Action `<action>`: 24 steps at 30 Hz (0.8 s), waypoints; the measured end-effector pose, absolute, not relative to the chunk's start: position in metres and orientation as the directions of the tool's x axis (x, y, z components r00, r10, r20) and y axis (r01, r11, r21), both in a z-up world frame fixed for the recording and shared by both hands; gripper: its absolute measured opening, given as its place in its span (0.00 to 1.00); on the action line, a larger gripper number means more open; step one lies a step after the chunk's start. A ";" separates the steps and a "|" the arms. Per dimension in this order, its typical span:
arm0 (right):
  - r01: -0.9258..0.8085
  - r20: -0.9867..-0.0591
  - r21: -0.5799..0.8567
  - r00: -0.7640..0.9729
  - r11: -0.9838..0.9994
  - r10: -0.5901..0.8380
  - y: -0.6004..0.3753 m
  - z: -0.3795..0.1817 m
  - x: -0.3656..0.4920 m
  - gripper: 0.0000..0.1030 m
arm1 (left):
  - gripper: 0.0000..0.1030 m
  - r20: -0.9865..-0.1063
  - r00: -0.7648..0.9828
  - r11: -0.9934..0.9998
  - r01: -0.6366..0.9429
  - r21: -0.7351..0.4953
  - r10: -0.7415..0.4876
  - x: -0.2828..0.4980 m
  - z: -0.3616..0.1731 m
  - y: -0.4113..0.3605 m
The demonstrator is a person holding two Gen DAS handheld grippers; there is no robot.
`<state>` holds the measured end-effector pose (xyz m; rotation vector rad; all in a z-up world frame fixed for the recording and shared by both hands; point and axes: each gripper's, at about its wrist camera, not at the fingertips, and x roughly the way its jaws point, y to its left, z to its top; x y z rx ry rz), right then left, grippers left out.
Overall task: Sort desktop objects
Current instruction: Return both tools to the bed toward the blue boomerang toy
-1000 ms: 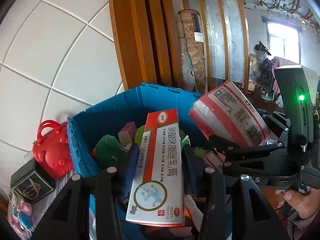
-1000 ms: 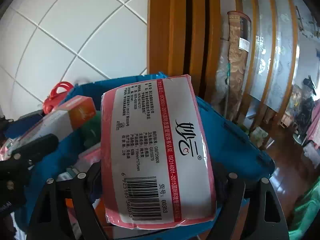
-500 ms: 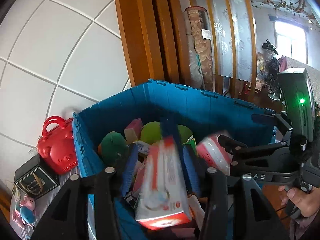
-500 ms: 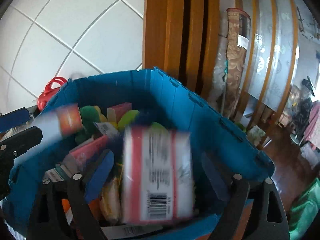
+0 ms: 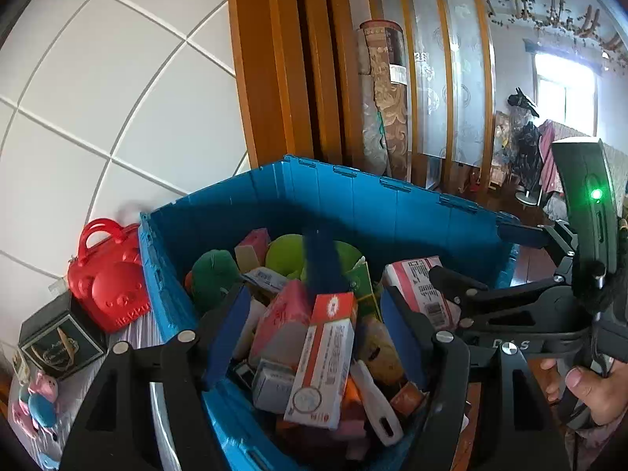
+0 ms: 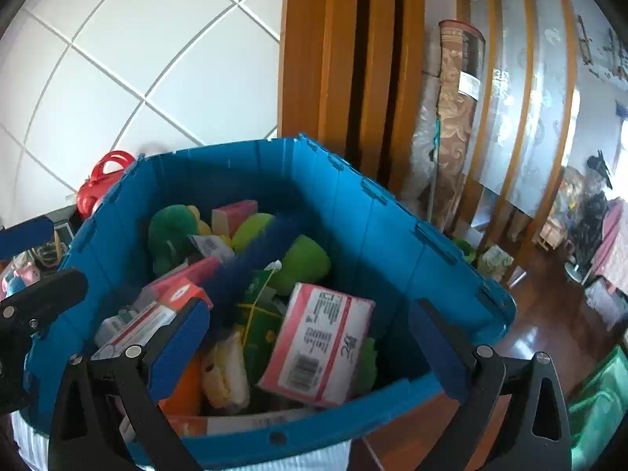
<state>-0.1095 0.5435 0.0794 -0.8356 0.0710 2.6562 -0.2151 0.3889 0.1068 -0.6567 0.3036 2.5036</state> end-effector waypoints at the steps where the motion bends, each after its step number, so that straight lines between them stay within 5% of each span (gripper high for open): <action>1: -0.345 -0.561 -0.053 -0.766 -0.937 0.313 0.541 0.081 -0.106 1.00 | 0.66 -0.506 -0.744 -0.837 -0.542 0.075 0.436 -0.213 0.107 0.386; 13: -0.142 -0.401 -0.015 -0.906 -0.990 0.136 0.442 0.126 -0.095 1.00 | 0.67 -0.461 -0.862 -0.963 -0.264 0.056 0.210 -0.193 0.105 0.244; 24: 0.185 -0.396 -0.002 -0.903 -0.983 -0.169 0.250 0.124 -0.165 1.00 | 0.67 -0.598 -0.793 -0.988 0.151 -0.009 -0.116 -0.201 0.032 -0.016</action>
